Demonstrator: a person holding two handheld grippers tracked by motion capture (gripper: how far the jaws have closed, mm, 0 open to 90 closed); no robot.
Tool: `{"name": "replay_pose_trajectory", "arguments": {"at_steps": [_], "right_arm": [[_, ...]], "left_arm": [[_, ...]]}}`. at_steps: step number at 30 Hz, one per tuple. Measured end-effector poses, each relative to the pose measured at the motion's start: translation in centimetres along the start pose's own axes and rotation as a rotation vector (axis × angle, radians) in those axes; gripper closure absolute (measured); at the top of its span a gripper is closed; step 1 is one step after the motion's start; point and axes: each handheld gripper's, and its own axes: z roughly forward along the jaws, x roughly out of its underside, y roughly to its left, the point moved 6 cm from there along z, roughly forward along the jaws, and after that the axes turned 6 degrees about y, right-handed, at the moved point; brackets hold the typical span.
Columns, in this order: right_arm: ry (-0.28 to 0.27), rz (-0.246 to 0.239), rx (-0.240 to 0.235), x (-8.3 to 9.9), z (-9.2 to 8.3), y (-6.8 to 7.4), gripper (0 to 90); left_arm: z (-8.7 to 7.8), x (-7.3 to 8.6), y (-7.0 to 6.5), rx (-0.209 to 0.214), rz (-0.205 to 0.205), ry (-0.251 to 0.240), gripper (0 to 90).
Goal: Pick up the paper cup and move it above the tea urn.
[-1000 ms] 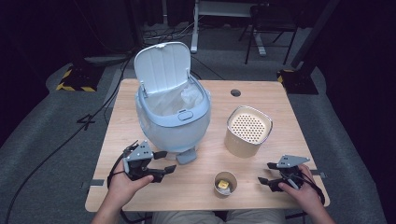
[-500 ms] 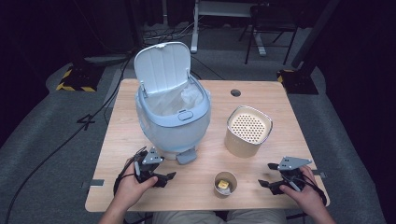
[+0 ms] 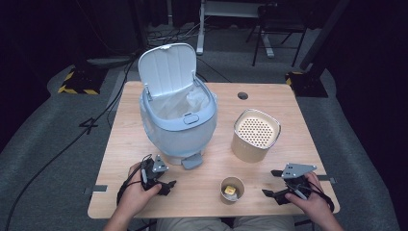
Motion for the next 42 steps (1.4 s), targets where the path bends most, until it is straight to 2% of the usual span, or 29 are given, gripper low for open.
{"name": "replay_pose_trajectory", "arguments": {"at_steps": [2,3,5,6,9,10,11,12,13,14,18,20,23,27,31,35,38,40,42], "right_arm": [[-0.006,0.000,-0.002,-0.1,0.0,0.1,18.5],[-0.021,0.001,-0.021,-0.3,0.0,0.5,17.1],[-0.025,0.000,-0.029,-0.4,0.0,0.6,17.0],[-0.046,0.004,-0.062,-0.9,0.1,1.1,15.7],[-0.058,0.001,-0.076,-1.6,0.0,1.8,15.7],[-0.058,0.001,-0.076,-1.6,0.0,1.8,15.7],[-0.086,0.004,-0.086,-2.3,0.1,2.7,15.8],[-0.086,0.004,-0.086,-2.3,0.1,2.7,15.8],[-0.092,-0.006,-0.100,-2.5,0.2,3.2,15.7],[-0.086,-0.039,-0.126,-2.9,0.6,4.2,15.8],[-0.051,-0.111,-0.149,-3.4,1.9,5.7,15.8],[-0.052,-0.122,-0.150,-3.6,2.2,6.0,15.7],[-0.055,-0.136,-0.161,-4.1,3.2,7.2,15.8],[-0.078,-0.140,-0.155,-4.5,4.4,8.2,15.9],[-0.115,-0.134,-0.134,-4.8,5.3,8.4,15.8],[-0.142,-0.121,-0.142,-5.1,6.1,8.9,16.9],[-0.160,-0.113,-0.149,-5.3,6.4,9.0,20.7],[-0.160,-0.109,-0.145,-5.3,6.5,8.9,26.4],[-0.162,-0.102,-0.149,-5.4,6.5,8.8,27.1]], "left_arm": [[0.0,0.1,0.1,0.009,-0.007,-0.002,18.3],[0.2,0.2,0.3,0.028,-0.026,-0.012,17.9],[0.2,0.2,0.3,0.029,-0.042,-0.022,16.8],[0.5,0.3,0.4,0.032,-0.055,-0.054,15.5],[0.9,0.2,0.4,0.032,-0.059,-0.097,12.5],[0.9,0.2,0.4,0.032,-0.059,-0.097,12.2],[0.9,0.2,0.4,0.026,-0.062,-0.097,12.1],[0.9,0.2,0.4,0.026,-0.062,-0.097,12.1],[0.9,0.2,0.4,0.026,-0.062,-0.097,12.1],[0.9,0.2,0.4,0.026,-0.062,-0.097,12.1],[0.9,0.2,0.4,0.026,-0.062,-0.097,12.1],[0.9,0.2,0.4,0.026,-0.062,-0.097,12.1],[0.9,0.2,0.4,0.026,-0.062,-0.097,12.1],[0.9,0.2,0.4,0.025,-0.062,-0.097,12.1],[0.9,0.2,0.4,0.028,-0.062,-0.097,12.1],[0.9,0.2,0.4,0.028,-0.062,-0.098,12.1],[0.9,0.2,0.4,0.027,-0.062,-0.098,12.1],[0.9,0.2,0.4,0.028,-0.062,-0.098,12.1],[0.9,0.2,0.4,0.028,-0.062,-0.098,12.1]]}}
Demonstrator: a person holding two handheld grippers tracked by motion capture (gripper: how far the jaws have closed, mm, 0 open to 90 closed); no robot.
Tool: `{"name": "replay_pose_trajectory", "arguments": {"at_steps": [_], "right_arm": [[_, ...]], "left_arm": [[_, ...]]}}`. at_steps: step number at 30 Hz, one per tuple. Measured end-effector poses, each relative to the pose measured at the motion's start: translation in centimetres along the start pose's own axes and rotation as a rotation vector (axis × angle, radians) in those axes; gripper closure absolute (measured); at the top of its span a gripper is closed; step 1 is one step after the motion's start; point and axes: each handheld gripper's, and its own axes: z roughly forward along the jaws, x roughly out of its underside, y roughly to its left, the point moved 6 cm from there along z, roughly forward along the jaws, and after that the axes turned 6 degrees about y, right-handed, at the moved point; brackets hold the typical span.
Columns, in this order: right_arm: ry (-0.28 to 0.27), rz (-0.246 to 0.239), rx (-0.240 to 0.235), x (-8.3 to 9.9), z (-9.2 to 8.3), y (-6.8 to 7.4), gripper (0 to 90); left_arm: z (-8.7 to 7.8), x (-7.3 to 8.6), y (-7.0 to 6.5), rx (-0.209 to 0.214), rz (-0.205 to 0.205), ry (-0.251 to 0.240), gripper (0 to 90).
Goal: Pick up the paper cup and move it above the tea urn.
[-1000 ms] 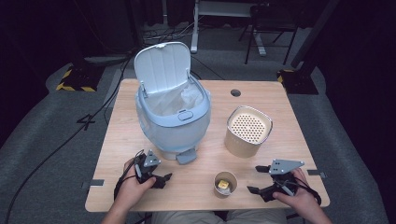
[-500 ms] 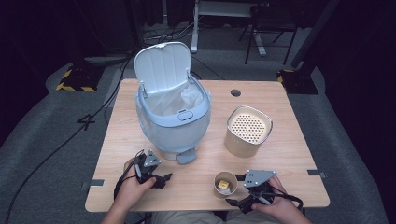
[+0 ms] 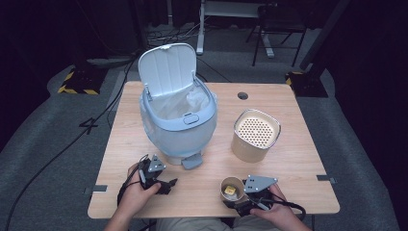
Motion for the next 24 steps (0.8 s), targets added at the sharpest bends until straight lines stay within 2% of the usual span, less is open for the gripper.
{"name": "replay_pose_trajectory", "arguments": {"at_steps": [8,13,18,24], "right_arm": [[-0.005,-0.007,-0.006,0.0,-0.1,-0.1,29.2],[-0.025,-0.013,-0.010,-0.4,-0.9,-0.3,30.1],[-0.049,0.015,0.019,-1.1,-2.4,-0.7,30.3],[-0.069,0.047,0.071,-2.5,-4.3,-1.8,30.5]], "left_arm": [[0.0,0.0,0.0,0.000,0.000,0.001,12.1],[0.0,0.0,0.0,0.000,0.000,0.000,12.1],[0.0,0.0,0.0,-0.005,-0.001,0.001,12.1],[0.0,0.0,0.0,-0.002,-0.003,0.000,11.8]]}}
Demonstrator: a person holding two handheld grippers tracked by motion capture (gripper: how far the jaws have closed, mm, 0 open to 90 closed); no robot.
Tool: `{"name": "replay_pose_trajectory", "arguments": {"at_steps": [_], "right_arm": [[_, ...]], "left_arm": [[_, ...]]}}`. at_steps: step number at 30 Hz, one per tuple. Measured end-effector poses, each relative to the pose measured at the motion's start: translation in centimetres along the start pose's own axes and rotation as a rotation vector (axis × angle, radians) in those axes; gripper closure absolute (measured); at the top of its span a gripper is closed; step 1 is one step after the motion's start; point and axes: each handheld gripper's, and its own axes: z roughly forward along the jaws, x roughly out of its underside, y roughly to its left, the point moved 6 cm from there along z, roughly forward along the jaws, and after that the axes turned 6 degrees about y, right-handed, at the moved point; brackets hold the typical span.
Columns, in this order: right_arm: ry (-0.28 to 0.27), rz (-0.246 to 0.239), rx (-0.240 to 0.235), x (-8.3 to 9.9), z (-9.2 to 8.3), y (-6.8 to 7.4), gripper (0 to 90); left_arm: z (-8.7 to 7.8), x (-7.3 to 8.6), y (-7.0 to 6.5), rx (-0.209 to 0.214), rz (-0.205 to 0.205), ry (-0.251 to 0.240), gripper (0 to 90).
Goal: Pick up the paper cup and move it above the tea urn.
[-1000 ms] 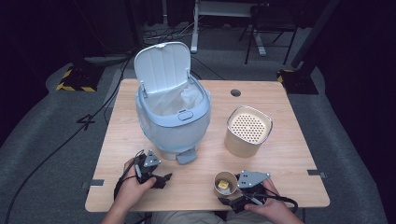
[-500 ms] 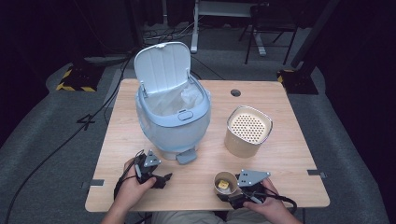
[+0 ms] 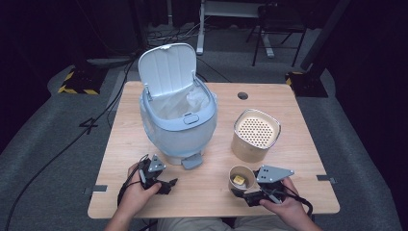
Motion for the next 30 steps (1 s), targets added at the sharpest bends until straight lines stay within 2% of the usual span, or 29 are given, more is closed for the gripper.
{"name": "replay_pose_trajectory", "arguments": {"at_steps": [3,9,12,13,19,24,25,28,30], "right_arm": [[0.002,0.018,0.011,-0.8,-0.7,-0.7,30.5],[0.018,0.024,0.039,-2.3,-2.0,-1.8,30.5],[0.023,0.042,0.054,-2.8,-2.4,-2.2,30.6],[0.027,0.063,0.080,-3.2,-2.8,-2.8,30.6],[0.010,0.084,0.112,-4.5,-4.2,-4.1,30.6],[0.015,0.075,0.136,-5.5,-5.5,-5.0,30.6],[0.010,0.063,0.159,-6.1,-6.1,-5.6,30.6],[0.008,0.067,0.169,-6.6,-6.5,-6.2,30.6],[0.006,0.078,0.184,-7.1,-6.9,-7.1,30.6]], "left_arm": [[0.0,0.0,0.0,0.000,0.000,0.000,11.8],[0.0,0.0,0.0,-0.002,-0.001,-0.001,11.8],[0.0,0.0,0.0,-0.002,0.000,-0.002,11.8],[0.0,0.0,0.0,0.000,0.000,0.000,11.8],[0.0,0.0,0.0,0.001,-0.002,0.001,11.6],[0.1,-0.1,0.0,0.001,-0.001,-0.002,11.2],[0.1,-0.1,0.0,0.001,-0.001,-0.002,11.1],[0.1,-0.1,0.0,0.002,-0.002,-0.002,11.1],[0.1,-0.1,0.0,0.001,-0.002,-0.002,11.1]]}}
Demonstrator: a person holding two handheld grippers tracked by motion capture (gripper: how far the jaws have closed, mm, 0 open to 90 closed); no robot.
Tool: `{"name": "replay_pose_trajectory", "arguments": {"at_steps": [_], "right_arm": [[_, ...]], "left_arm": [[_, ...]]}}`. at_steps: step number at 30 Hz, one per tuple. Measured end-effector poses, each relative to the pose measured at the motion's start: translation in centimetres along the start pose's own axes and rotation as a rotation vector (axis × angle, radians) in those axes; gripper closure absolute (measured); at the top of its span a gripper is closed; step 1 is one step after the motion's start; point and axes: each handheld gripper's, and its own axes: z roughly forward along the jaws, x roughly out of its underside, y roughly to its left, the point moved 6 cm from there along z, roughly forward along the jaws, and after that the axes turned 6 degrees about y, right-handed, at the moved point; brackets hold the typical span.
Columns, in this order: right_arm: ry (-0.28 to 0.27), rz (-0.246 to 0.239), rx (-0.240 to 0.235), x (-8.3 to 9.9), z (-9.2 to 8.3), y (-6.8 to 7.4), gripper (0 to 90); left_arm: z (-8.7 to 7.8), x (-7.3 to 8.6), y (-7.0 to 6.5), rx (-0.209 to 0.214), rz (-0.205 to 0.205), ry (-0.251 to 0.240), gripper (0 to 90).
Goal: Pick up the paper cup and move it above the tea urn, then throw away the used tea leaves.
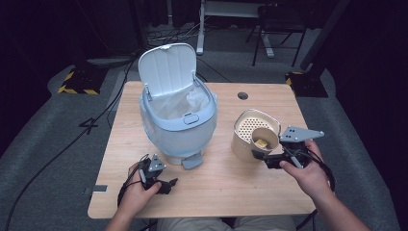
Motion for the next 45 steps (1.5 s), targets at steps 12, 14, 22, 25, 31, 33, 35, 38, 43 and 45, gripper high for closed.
{"name": "replay_pose_trajectory", "arguments": {"at_steps": [12,14,22,25,31,33,35,38,43,45], "right_arm": [[0.021,-0.015,0.094,-2.1,0.0,-4.5,30.5],[0.024,-0.024,0.102,-2.4,0.3,-5.3,30.5],[0.018,-0.005,0.126,-3.1,1.2,-7.9,30.5],[0.029,-0.005,0.132,-3.3,1.5,-8.6,30.5],[0.040,0.004,0.147,-3.7,1.9,-9.9,30.5],[0.034,0.016,0.142,-3.9,2.1,-10.2,30.5],[0.028,0.031,0.137,-3.9,2.2,-10.6,30.5],[0.031,0.038,0.141,-3.9,2.3,-11.1,30.5],[0.048,-0.031,0.179,-3.9,2.1,-11.4,30.5],[0.050,-0.074,0.198,-4.1,2.0,-11.3,30.6]], "left_arm": [[0.0,0.0,0.0,0.000,0.000,0.000,11.2],[0.0,0.0,0.0,0.000,0.000,0.000,11.1],[0.0,0.0,0.0,0.000,0.000,0.000,11.1],[0.0,0.0,0.0,0.000,0.000,0.000,11.2],[0.0,-0.1,0.1,0.004,0.005,0.004,10.8],[0.0,-0.1,0.2,-0.001,0.010,0.005,10.7],[0.0,-0.1,0.2,0.002,0.011,0.006,10.6],[0.1,-0.2,0.3,0.002,0.016,0.006,10.5],[0.1,-0.2,0.3,0.002,0.016,0.006,10.4],[0.1,-0.2,0.3,0.001,0.016,0.006,10.4]]}}
